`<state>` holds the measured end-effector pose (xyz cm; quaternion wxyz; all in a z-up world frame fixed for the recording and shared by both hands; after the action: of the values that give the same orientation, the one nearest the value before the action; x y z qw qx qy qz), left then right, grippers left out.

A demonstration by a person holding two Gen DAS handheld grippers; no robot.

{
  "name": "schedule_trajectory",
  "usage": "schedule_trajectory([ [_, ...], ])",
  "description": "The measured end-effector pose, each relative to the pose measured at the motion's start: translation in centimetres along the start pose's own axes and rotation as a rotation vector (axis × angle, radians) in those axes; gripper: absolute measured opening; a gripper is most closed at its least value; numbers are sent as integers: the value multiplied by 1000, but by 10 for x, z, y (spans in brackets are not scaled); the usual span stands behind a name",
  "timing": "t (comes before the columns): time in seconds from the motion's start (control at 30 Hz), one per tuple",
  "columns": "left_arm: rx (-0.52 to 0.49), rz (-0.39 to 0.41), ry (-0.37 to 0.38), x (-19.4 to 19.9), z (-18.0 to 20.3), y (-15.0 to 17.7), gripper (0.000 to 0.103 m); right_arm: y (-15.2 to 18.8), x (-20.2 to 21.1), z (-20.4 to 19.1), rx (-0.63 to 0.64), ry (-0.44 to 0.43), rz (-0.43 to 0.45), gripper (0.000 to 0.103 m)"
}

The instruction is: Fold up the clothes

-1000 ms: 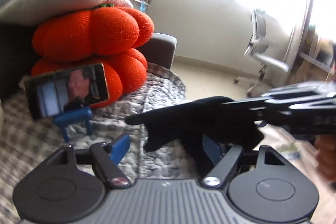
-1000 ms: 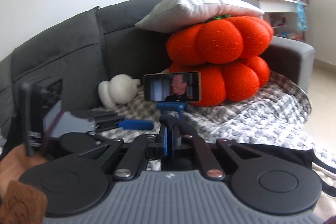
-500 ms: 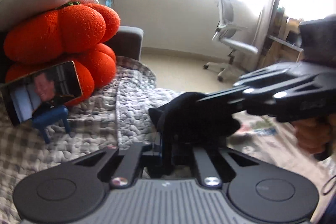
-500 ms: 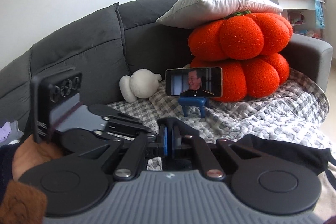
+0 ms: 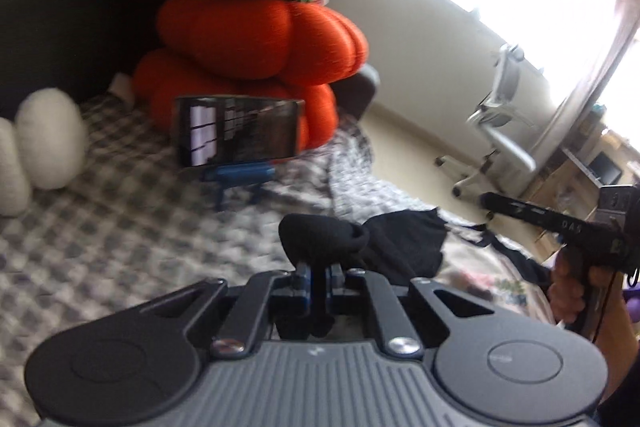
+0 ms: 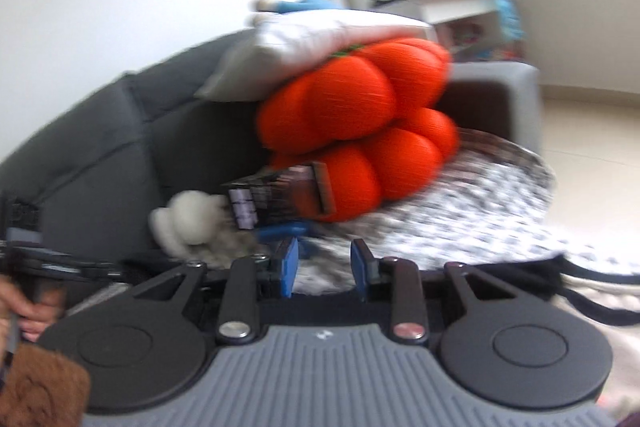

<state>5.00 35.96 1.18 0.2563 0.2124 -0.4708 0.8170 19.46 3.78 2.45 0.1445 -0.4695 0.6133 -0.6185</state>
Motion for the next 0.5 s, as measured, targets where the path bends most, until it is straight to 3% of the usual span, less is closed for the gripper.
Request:
schedule_trajectory([
  [0.23, -76, -123, -169, 7, -46, -4, 6, 15, -10, 22, -29, 124, -93, 33],
  [0.5, -228, -288, -302, -7, -73, -3, 11, 30, -19, 33, -35, 181, -159, 33],
])
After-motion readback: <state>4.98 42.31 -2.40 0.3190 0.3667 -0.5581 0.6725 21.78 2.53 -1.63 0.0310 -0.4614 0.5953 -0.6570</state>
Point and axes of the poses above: each gripper's, at about its wrist camera, not at the fingertips, and x roughly against the way its jaws point, z to its right, y to its underside, the point moved 2 cm from there along -x, roughly the way its jaws point, and after that the axes turned 9 degrees about x, right-handed, at the moved point
